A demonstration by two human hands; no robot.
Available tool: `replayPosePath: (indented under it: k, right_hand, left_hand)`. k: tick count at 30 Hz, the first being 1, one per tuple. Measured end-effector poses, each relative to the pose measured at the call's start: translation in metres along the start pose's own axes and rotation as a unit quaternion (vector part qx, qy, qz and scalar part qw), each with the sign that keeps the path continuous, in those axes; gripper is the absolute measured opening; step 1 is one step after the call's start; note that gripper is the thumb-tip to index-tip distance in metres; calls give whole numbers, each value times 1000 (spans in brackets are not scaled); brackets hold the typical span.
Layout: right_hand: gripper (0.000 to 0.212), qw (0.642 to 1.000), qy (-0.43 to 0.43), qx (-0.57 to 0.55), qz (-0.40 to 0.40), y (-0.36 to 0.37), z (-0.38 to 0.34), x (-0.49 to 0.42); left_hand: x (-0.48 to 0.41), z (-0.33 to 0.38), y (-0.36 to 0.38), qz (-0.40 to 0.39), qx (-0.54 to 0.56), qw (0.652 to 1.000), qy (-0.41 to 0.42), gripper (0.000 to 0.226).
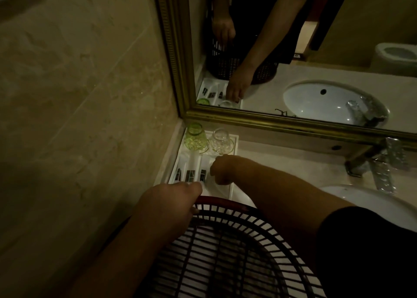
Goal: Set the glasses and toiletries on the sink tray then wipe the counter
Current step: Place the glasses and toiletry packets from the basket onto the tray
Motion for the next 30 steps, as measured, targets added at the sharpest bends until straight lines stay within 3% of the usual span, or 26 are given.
replayPosePath:
  k: [10,14,19,24,26,30]
  right_hand:
    - [38,999,-13,-24,45,-26,-10,66]
    - [12,990,25,-47,129,-39,-15,104]
    - [46,932,-2,-261,252,-40,-30,157]
    - [65,927,21,-273,255,2,-41,199]
    - [61,919,47,-276,279,17,-32,213]
    - [30,933,109,-190,284,60,-17,239]
  left_hand:
    - [1,2,-4,-5,2,1000,8,25]
    - [4,2,-5,9,-29,999,18,28]
    - [3,1,-5,26,-21,999,26,30]
    - [2,0,-3,16,-33,999,11,35]
    - [2,-2,-1,13,-42,999,12,36]
    - [-1,-2,0,11,-54,998,11,38]
Point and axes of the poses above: each hand's wrist, its own x-axis away from the middle knuckle, its own y-axis out of the palm, z = x × y, the point moved 3 cm from there along -x, towards the middle knuckle, and after that the axes turned 3 degrees about -y, right-handed, at the moved point
